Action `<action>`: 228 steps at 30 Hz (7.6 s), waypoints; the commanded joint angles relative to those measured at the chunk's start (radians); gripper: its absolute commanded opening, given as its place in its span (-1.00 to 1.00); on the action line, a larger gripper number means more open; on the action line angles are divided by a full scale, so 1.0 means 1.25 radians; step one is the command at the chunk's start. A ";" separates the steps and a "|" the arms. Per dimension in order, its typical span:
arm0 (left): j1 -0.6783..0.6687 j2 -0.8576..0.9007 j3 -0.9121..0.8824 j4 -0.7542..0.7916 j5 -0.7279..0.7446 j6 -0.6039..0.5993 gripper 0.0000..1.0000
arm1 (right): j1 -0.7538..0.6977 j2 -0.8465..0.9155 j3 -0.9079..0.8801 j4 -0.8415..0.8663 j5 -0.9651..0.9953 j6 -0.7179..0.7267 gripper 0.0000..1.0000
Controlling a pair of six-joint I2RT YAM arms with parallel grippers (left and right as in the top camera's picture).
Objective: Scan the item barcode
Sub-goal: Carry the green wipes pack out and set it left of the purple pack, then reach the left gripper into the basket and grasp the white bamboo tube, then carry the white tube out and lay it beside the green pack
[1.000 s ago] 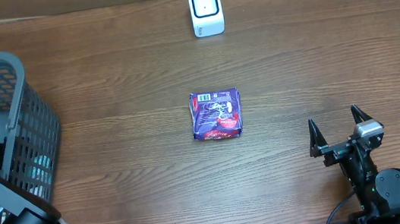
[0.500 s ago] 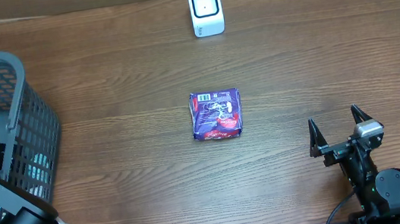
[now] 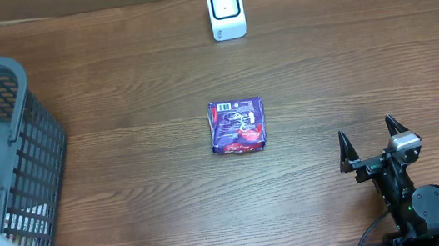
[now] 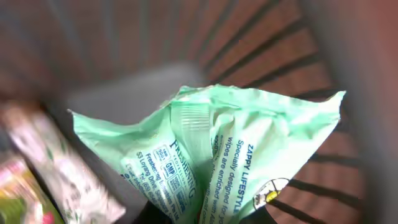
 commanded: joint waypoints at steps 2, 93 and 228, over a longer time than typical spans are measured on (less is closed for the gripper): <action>-0.036 -0.133 0.038 -0.015 0.138 0.129 -0.91 | 0.003 -0.009 -0.009 0.004 -0.005 0.002 1.00; 0.148 0.042 -0.173 -0.098 0.007 -0.010 0.99 | 0.003 -0.009 -0.009 0.004 -0.005 0.002 1.00; -0.755 0.175 -0.508 0.208 -0.091 0.217 -0.92 | 0.003 -0.009 -0.009 0.004 -0.005 0.002 1.00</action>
